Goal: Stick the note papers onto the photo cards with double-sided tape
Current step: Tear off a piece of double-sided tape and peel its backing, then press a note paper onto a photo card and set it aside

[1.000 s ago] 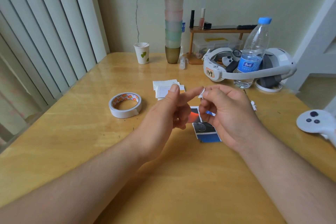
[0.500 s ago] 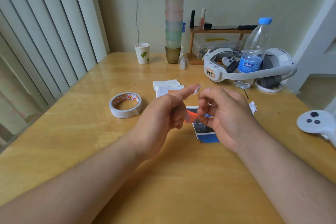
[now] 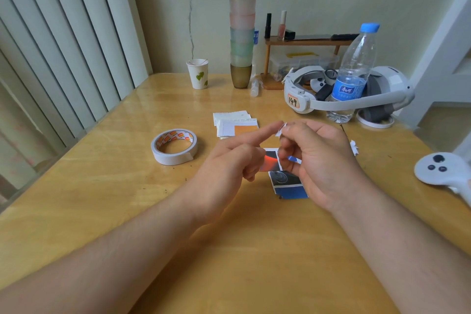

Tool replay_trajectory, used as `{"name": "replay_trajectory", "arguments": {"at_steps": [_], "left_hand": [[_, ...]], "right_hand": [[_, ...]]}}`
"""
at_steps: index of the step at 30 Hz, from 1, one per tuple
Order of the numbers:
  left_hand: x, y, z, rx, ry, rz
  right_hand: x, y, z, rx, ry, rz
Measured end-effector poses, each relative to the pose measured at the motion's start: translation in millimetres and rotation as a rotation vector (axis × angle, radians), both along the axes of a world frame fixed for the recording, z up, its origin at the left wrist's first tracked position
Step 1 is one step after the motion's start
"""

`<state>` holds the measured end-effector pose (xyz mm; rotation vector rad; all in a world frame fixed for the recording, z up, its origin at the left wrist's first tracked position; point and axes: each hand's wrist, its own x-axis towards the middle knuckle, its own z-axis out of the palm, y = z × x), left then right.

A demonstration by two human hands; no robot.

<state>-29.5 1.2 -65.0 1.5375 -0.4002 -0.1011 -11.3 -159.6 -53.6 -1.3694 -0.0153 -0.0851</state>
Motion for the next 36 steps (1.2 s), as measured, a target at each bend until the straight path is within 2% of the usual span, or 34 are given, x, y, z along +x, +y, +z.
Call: {"name": "replay_trajectory", "arguments": {"at_steps": [4, 7, 14, 19, 21, 24, 25, 26, 30, 33, 36], "left_hand": [[1, 0, -2, -0.002, 0.004, -0.028], [1, -1, -2, -0.052, 0.074, -0.065], [2, -2, -1, -0.186, 0.182, -0.161], [5, 3, -2, -0.294, 0.225, -0.197], [6, 4, -2, -0.311, 0.243, -0.188], [8, 5, -6, -0.222, 0.210, -0.145], [10, 5, -10, -0.141, 0.169, -0.100], [12, 5, -14, -0.033, 0.112, -0.048], [21, 6, -30, 0.355, -0.084, -0.003], [26, 7, -33, 0.453, -0.142, 0.033], [27, 8, -28, 0.522, -0.206, 0.080]], "right_hand": [[0, 1, 0, 0.010, -0.003, 0.017], [0, 1, 0, 0.092, 0.031, 0.077], [0, 2, -1, 0.267, 0.205, 0.149], [5, -3, -1, 0.210, 0.187, 0.061], [9, -15, 4, 0.048, 0.068, -0.011], [19, -55, 8, -0.656, -0.207, -0.238], [24, -72, 7, -0.846, -0.242, -0.306], [28, -88, 6, -0.952, -0.240, -0.339], [49, -131, -11, -1.190, -0.114, -0.284], [56, -136, -18, -1.309, -0.023, -0.210], [57, -136, -19, -1.329, -0.016, -0.214]]}}
